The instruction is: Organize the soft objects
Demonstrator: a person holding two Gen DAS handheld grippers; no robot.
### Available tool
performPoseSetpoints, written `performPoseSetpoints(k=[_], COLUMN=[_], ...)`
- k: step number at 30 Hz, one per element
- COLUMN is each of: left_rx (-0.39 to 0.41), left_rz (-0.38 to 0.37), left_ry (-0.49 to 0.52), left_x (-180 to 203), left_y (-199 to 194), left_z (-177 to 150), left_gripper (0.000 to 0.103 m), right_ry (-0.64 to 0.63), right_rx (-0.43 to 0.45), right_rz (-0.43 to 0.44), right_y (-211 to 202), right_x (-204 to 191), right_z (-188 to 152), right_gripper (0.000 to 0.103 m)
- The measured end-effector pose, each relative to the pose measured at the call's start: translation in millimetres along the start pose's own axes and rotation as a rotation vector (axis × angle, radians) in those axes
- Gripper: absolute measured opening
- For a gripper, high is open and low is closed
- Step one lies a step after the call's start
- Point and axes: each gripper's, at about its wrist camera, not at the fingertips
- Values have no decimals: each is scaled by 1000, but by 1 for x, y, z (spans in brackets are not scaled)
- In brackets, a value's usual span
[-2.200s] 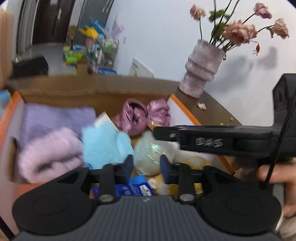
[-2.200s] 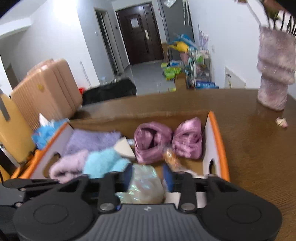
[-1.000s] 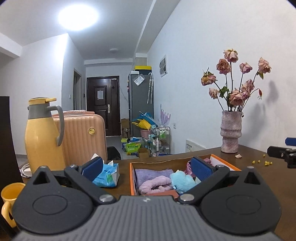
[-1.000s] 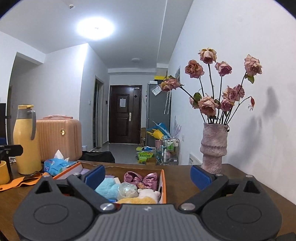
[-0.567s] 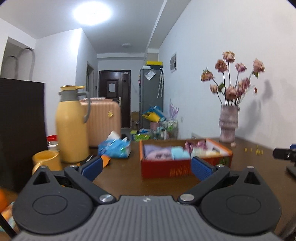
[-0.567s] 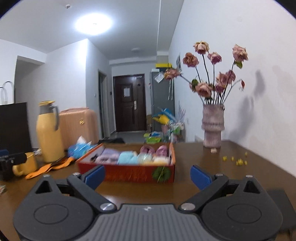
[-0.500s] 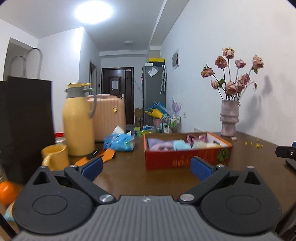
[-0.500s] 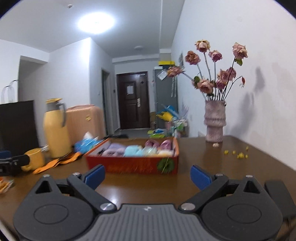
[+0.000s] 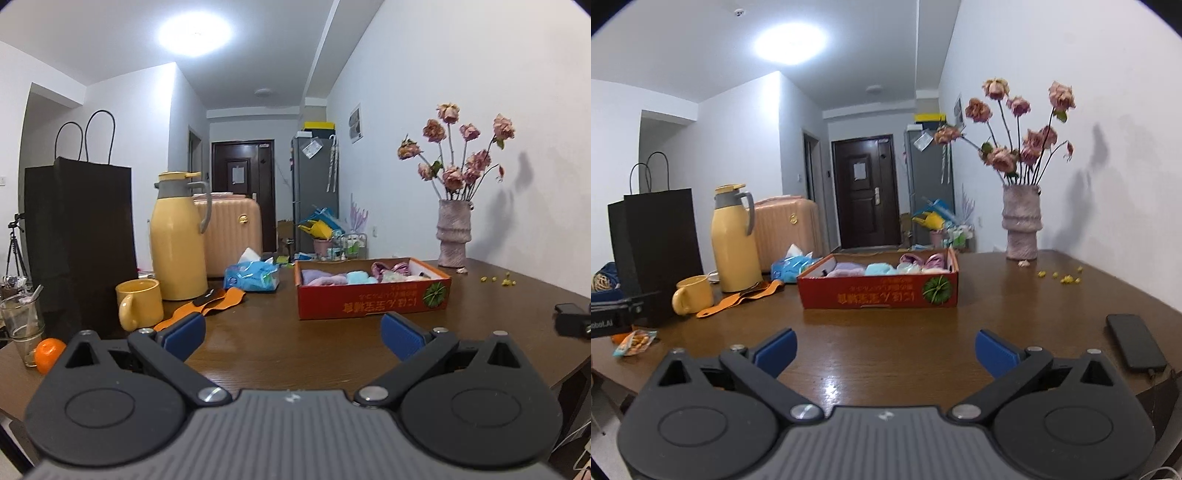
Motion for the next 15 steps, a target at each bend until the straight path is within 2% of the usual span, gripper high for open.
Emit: performPoseSetpoints(k=[7,15], left_rx=[-4,-6], left_rz=[-29,-13], left_ry=[32,24], left_x=[9,6], left_y=[1,2], left_z=[-1,-1], left_gripper=[103,103], right_ry=[37,38], right_rx=[-7,-14], right_rz=[11,9], right_y=[6,10], right_x=[5,2], right_z=[1,-5], right_gripper=[103,103])
Point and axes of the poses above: each gripper's, at about its wrist camera, not at the fingertips, and y roughly the way its jaws point, x to its right, z to its top, and after that the axes turned 2 degrees about -x, right-handed
